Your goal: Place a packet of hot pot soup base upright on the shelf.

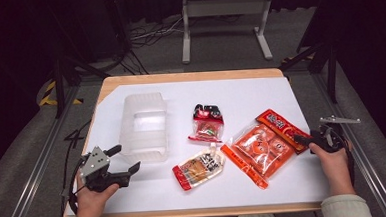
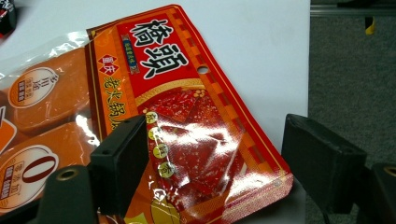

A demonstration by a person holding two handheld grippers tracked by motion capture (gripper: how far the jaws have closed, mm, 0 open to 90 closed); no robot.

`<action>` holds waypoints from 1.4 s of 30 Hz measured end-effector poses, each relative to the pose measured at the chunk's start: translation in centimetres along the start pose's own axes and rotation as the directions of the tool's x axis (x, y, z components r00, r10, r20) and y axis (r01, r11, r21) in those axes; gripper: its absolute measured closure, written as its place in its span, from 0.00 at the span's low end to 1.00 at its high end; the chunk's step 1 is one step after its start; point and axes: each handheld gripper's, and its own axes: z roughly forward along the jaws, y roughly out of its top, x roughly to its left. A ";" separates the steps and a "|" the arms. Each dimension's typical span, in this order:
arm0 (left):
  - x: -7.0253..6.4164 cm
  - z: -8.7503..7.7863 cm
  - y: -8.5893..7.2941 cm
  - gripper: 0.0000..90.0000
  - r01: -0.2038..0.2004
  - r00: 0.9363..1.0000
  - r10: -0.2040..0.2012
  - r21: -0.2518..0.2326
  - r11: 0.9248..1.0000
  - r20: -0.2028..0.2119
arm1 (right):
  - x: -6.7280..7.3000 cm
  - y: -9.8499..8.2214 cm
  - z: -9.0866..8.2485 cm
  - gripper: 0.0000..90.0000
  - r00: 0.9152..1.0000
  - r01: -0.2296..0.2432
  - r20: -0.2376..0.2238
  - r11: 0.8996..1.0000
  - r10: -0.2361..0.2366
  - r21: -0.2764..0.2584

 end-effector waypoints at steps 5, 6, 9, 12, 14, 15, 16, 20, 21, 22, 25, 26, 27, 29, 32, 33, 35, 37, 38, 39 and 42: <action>-0.1 0.0 0.0 0.17 -0.004 1.000 0.004 0.004 1.000 -0.004 | -0.2 -0.1 0.2 0.25 0.999 -0.029 -0.012 0.999 0.030 0.020; -0.1 0.0 0.0 0.17 -0.004 1.000 0.004 0.004 1.000 -0.004 | -0.2 -0.2 0.3 0.25 0.999 -0.029 -0.015 0.999 0.029 0.019; -0.2 0.1 0.0 0.17 -0.012 1.000 0.012 0.009 1.000 -0.008 | 0.0 -0.2 0.3 0.25 1.000 -0.021 -0.006 1.000 0.021 0.014; -0.2 0.1 0.0 0.17 -0.013 1.000 0.013 0.009 1.000 -0.008 | 0.2 -0.2 0.2 0.27 1.000 -0.016 0.000 1.000 0.016 0.005; -0.2 0.1 0.0 0.17 -0.012 1.000 0.012 0.011 1.000 -0.008 | 0.2 -0.2 -0.1 0.30 1.000 -0.021 -0.005 1.000 0.021 -0.019; -0.2 0.2 0.0 0.17 -0.012 1.000 0.012 0.012 1.000 -0.008 | 0.2 -0.1 -0.2 0.32 1.000 -0.023 -0.009 0.999 0.022 -0.027; -0.2 0.2 0.0 0.17 -0.011 1.000 0.011 0.012 1.000 -0.007 | 0.3 -0.1 -0.4 0.33 0.999 -0.027 -0.018 0.999 0.026 -0.042; -0.2 0.2 0.0 0.17 -0.008 1.000 0.008 0.010 1.000 -0.006 | 0.4 0.1 -1.2 0.44 0.995 -0.058 -0.090 0.996 0.052 -0.064; -0.2 0.2 0.0 0.17 -0.009 1.000 0.009 0.010 1.000 -0.006 | 0.6 0.1 -1.3 0.48 0.991 -0.058 -0.121 0.997 0.051 -0.056; -0.2 0.2 0.0 0.17 -0.009 1.000 0.009 0.009 1.000 -0.006 | 0.6 0.1 -1.3 0.48 0.991 -0.058 -0.121 0.997 0.051 -0.056; -0.2 0.2 0.0 0.17 -0.008 1.000 0.008 0.006 1.000 -0.005 | 1.2 0.1 -1.2 0.51 0.986 -0.040 -0.161 0.998 0.032 -0.047; -0.2 0.2 0.0 0.17 -0.008 1.000 0.008 0.005 1.000 -0.004 | 1.3 0.2 -1.3 0.51 0.986 -0.032 -0.165 0.998 0.024 -0.048; -0.2 0.2 0.0 0.17 -0.008 1.000 0.008 0.005 1.000 -0.003 | 1.5 0.3 -1.3 0.51 0.985 -0.017 -0.170 0.999 0.009 -0.049; -0.2 0.2 0.0 0.17 -0.007 1.000 0.007 0.008 1.000 0.000 | 1.6 0.3 -1.3 0.51 0.984 0.000 -0.177 0.999 -0.008 -0.047; -0.3 0.3 0.0 0.16 -0.009 1.000 0.009 0.008 1.000 0.003 | 1.5 0.3 -1.3 0.54 0.964 0.003 -0.267 0.999 -0.016 -0.048; -0.3 0.3 0.0 0.16 -0.010 1.000 0.010 0.008 1.000 0.005 | 1.6 0.4 -1.2 0.52 0.962 0.008 -0.271 0.999 -0.019 -0.043; -0.4 0.3 0.1 0.16 -0.010 1.000 0.010 0.009 1.000 0.006 | 1.8 0.4 -0.9 0.51 0.965 0.029 -0.259 0.999 -0.040 -0.044; -0.4 0.4 0.1 0.16 -0.012 1.000 0.012 0.011 1.000 0.009 | 1.8 0.5 -0.4 0.53 0.960 0.034 -0.276 0.999 -0.043 -0.036; -0.4 0.4 0.1 0.16 -0.012 1.000 0.012 0.012 1.000 0.013 | 1.8 0.5 -0.2 0.56 0.956 0.033 -0.290 0.999 -0.041 -0.032; -0.4 0.4 0.1 0.16 -0.013 1.000 0.013 0.011 1.000 0.018 | 1.8 0.5 0.1 0.57 0.953 0.030 -0.300 0.999 -0.035 -0.022; -0.6 0.5 0.1 0.16 -0.021 0.999 0.021 0.008 1.000 0.027 | 2.3 0.5 1.0 0.58 0.960 0.075 -0.270 0.997 -0.073 -0.001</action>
